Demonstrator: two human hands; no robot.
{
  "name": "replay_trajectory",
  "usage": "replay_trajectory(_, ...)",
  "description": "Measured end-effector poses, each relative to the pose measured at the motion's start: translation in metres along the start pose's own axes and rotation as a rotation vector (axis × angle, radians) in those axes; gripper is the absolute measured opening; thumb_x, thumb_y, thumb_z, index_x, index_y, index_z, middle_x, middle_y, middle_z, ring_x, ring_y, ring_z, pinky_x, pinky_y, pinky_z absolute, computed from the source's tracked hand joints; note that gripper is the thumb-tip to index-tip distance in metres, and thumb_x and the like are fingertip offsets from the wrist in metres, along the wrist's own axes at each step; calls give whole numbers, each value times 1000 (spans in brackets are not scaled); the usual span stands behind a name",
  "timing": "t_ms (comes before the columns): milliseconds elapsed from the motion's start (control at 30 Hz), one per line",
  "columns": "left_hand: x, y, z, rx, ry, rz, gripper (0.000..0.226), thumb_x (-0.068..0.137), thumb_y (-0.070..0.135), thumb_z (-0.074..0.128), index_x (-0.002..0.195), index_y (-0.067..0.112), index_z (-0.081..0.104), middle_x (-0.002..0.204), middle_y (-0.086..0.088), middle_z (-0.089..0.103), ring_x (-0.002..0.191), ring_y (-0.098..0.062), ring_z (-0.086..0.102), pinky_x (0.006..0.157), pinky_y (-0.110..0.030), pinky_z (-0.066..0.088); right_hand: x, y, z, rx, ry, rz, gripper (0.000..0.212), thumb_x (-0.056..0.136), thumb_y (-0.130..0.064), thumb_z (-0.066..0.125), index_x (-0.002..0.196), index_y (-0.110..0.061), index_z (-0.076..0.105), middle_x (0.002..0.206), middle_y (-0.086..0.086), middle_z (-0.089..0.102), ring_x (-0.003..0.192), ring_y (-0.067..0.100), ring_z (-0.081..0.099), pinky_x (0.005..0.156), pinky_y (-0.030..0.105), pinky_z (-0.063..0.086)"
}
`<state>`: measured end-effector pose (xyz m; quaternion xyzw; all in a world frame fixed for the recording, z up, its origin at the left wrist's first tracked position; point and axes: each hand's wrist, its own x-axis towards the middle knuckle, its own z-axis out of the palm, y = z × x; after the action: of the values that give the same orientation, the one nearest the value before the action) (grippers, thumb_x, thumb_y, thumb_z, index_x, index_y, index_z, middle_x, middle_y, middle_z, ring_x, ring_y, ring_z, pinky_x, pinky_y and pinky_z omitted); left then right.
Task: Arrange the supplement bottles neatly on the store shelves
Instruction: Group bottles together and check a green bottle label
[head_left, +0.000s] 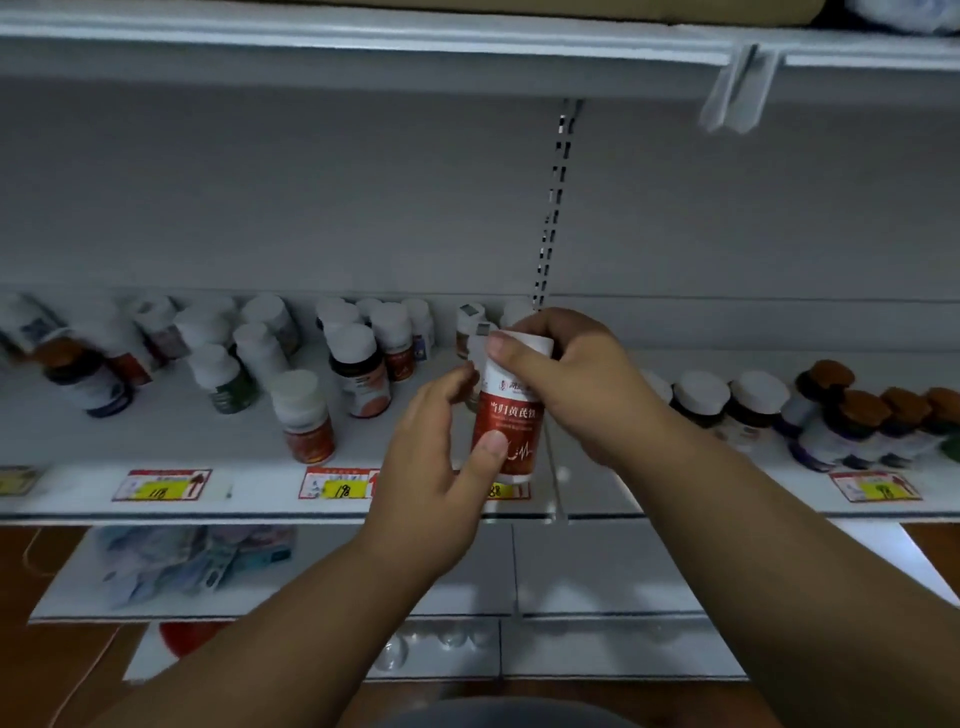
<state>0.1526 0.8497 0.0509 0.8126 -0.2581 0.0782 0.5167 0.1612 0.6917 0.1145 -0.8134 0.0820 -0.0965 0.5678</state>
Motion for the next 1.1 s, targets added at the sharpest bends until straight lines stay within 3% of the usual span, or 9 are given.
replay_trajectory(67,-7,-9,-15,42,55,-5,66,89,57,40,143,20,38,139,7,46,130,-7,41,105,-29,36,2,-3,19,-24,-29,-2,46,66,-61,72,89,-22,64,88,-1,68,81,17,69,74,47,59)
replay_trajectory(200,-23,-27,-42,134,171,-77,57,90,45,41,140,17,43,136,7,49,128,-7,43,104,-33,38,13,-10,52,-115,-124,-20,39,75,-48,75,98,-20,60,93,-6,62,87,15,64,79,44,58)
replay_trajectory(300,-25,-39,-64,238,220,-100,52,86,31,44,136,18,46,129,11,48,121,-9,47,102,-27,37,20,-9,72,-183,-144,-53,37,76,-44,76,102,-25,59,98,-7,62,88,11,62,80,38,57)
replay_trajectory(400,-18,-58,-90,394,223,-89,48,82,17,49,130,13,51,125,-1,54,114,-15,46,98,-19,31,26,-6,99,-269,-176,-84,37,75,-39,79,102,-25,59,99,-6,62,90,10,59,75,31,53)
replay_trajectory(500,-7,-84,-112,580,126,-34,47,76,12,55,123,11,56,125,-7,55,113,-24,48,99,-34,38,34,-4,125,-377,-191,-112,43,72,-39,81,105,-26,56,96,-10,58,88,8,55,66,22,45)
replay_trajectory(567,1,-97,-122,677,45,16,49,73,12,57,122,10,57,125,-10,55,113,-29,49,97,-39,41,39,0,141,-424,-193,-92,43,73,-37,80,107,-25,56,99,-7,60,91,13,57,72,29,50)
replay_trajectory(667,16,-109,-137,781,-84,96,52,68,10,62,119,5,59,122,-15,57,107,-31,53,91,-38,41,42,4,163,-482,-157,-51,48,75,-37,78,115,-24,55,100,-6,58,92,15,56,74,30,47)
replay_trajectory(800,22,-121,-147,768,-196,154,57,74,19,41,126,4,55,125,-16,57,113,-32,54,95,-37,45,41,6,183,-603,-151,-33,48,77,-41,75,114,-21,52,94,-3,56,84,16,53,67,29,40)
replay_trajectory(1100,22,-134,-158,731,-258,225,60,74,20,37,129,2,54,129,-16,55,120,-32,51,99,-37,42,36,13,196,-592,-65,-35,47,72,-38,80,105,-16,54,95,4,62,85,21,58,70,33,45)
